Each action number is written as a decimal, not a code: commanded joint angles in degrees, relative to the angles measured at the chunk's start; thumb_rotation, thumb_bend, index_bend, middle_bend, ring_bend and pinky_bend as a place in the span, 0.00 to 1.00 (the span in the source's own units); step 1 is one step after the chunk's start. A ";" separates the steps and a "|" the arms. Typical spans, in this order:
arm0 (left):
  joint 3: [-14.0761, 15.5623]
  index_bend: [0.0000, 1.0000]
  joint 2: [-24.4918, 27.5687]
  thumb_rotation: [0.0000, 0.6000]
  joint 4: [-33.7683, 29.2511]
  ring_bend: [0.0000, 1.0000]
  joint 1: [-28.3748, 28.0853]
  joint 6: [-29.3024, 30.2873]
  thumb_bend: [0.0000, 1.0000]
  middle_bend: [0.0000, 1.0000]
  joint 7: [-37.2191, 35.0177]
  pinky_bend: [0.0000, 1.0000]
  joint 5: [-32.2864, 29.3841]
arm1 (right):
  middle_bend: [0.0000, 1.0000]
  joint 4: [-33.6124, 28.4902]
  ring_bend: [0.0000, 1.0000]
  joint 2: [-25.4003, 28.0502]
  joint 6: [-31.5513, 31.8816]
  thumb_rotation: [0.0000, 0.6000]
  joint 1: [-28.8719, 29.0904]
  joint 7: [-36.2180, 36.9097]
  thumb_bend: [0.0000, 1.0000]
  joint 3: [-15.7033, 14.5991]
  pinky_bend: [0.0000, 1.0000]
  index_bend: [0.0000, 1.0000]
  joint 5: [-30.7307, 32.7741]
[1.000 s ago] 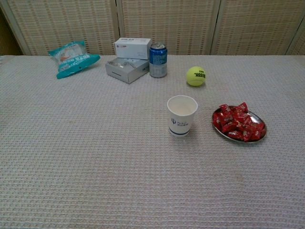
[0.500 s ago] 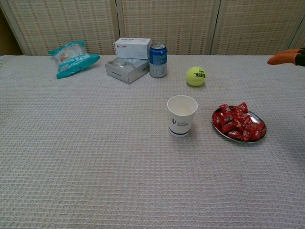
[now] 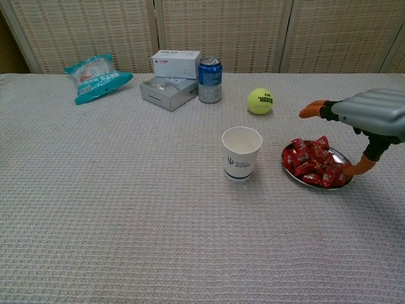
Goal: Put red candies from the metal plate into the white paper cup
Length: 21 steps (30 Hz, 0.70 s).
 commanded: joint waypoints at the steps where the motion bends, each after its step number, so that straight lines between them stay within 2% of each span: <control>1: 0.01 0.00 0.01 1.00 0.10 0.00 -0.10 -0.14 0.39 0.00 -0.25 0.14 -0.05 | 0.03 1.66 0.32 -2.08 -0.65 1.00 3.11 -4.30 0.09 -0.47 0.51 0.00 5.70; 10: 0.22 0.00 0.27 1.00 0.03 0.00 -0.08 0.05 0.39 0.00 -1.06 0.14 0.46 | 0.03 2.73 0.34 -3.85 0.01 1.00 7.41 -10.57 0.09 -3.30 0.51 0.00 16.40; 15: 0.20 0.00 0.31 1.00 0.19 0.00 -0.11 0.04 0.39 0.00 -1.46 0.14 0.45 | 0.06 3.22 0.36 -4.59 0.61 1.00 8.94 -11.30 0.09 -4.75 0.52 0.04 18.08; 21: 0.32 0.00 0.36 1.00 0.22 0.00 -0.16 0.08 0.39 0.00 -1.80 0.14 0.76 | 0.15 3.51 0.39 -5.09 1.94 1.00 10.29 -12.17 0.09 -6.35 0.55 0.12 20.15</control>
